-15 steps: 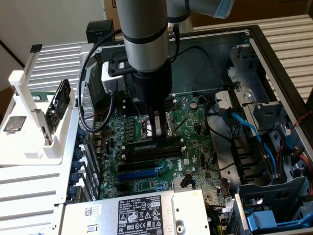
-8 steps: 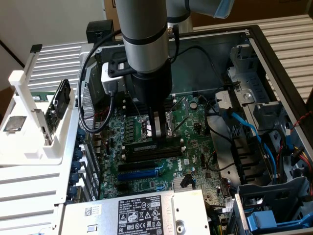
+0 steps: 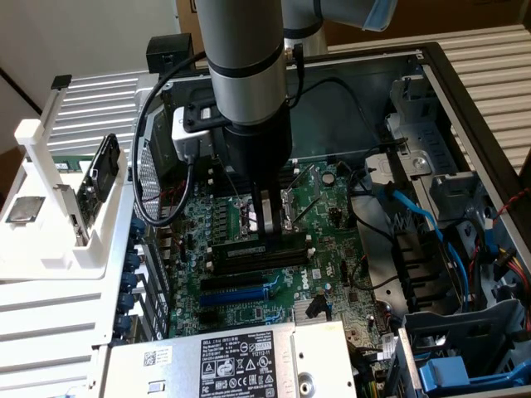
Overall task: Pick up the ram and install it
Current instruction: 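Insert the ram into the slot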
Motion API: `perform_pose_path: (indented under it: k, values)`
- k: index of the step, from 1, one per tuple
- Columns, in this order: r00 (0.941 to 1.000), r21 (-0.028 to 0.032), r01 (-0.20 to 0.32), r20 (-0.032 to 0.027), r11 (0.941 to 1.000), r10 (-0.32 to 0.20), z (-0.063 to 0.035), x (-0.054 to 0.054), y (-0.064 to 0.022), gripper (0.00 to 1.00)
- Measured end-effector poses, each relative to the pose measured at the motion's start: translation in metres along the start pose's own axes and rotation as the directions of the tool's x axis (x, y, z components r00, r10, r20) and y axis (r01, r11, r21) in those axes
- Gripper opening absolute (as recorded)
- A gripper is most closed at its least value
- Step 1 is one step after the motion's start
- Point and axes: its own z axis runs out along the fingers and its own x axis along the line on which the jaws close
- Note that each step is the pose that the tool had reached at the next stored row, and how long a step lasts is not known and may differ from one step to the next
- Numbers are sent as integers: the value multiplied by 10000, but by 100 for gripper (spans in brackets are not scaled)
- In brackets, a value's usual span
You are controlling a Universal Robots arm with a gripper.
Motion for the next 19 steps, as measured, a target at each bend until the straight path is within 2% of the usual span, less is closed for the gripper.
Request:
perform_pose_path:
  k: [2, 5, 11, 19]
  values:
    - [10000, -12, 0, -1, 10000, 0, 0, 0, 0, 12]
    - [10000, -66, 0, -1, 10000, 0, 1, 1, -4, 12]
    - [10000, -82, -1, -2, 10000, 1, 3, 2, -32, 12]
    - [10000, -212, -4, -4, 9998, 4, 3, 4, -35, 12]
